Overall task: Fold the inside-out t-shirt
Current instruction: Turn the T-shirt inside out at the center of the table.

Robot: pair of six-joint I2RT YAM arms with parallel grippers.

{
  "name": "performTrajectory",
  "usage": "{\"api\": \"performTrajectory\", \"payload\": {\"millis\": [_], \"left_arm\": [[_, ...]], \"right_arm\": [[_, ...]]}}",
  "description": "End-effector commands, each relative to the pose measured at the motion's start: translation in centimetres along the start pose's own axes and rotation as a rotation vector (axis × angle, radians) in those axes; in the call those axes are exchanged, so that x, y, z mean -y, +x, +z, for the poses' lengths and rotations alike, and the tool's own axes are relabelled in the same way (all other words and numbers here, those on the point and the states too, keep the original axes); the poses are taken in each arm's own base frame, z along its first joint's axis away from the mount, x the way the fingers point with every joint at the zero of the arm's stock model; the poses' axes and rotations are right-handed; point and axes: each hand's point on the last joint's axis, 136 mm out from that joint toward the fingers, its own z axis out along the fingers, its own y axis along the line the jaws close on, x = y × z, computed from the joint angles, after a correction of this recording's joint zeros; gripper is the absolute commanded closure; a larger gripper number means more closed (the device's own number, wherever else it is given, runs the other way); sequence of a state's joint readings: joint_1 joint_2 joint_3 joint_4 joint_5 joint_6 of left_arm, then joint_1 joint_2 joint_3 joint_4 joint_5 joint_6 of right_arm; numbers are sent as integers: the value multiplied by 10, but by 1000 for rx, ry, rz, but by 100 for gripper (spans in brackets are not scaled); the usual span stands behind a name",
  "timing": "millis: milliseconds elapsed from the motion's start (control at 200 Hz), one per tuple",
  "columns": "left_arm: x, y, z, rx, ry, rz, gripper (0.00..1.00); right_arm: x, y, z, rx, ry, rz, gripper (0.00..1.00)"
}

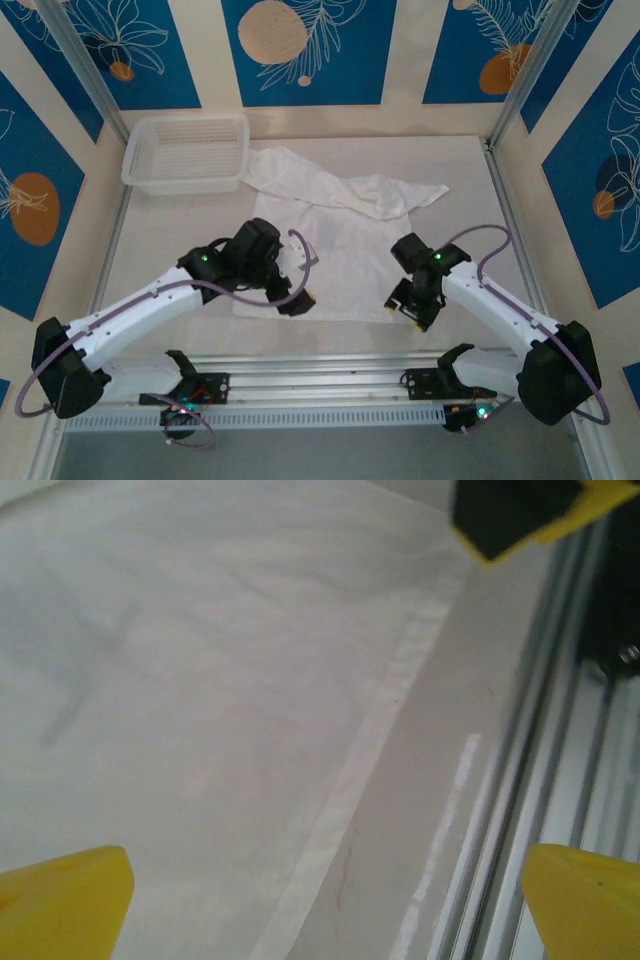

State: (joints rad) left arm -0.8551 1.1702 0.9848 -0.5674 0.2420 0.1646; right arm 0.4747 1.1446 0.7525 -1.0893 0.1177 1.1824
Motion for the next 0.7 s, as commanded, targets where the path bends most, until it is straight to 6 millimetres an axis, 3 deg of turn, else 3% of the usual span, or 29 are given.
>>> {"api": "performTrajectory", "payload": {"millis": [0,190,430,620,695], "left_arm": [[6,-8,-1,56,-11,169,1],[8,-10,-1,94,-31,200,0],[1,-10,2,119,-70,190,0],[-2,-7,2,125,-91,182,0],[-3,-7,2,133,-102,180,0]], "right_arm": [[18,-8,15,-29,4,225,36],[13,-26,26,-11,-120,264,35],[19,-57,38,94,-99,273,36],[19,-64,50,96,-111,265,34],[16,-67,48,114,-131,253,38]]}}
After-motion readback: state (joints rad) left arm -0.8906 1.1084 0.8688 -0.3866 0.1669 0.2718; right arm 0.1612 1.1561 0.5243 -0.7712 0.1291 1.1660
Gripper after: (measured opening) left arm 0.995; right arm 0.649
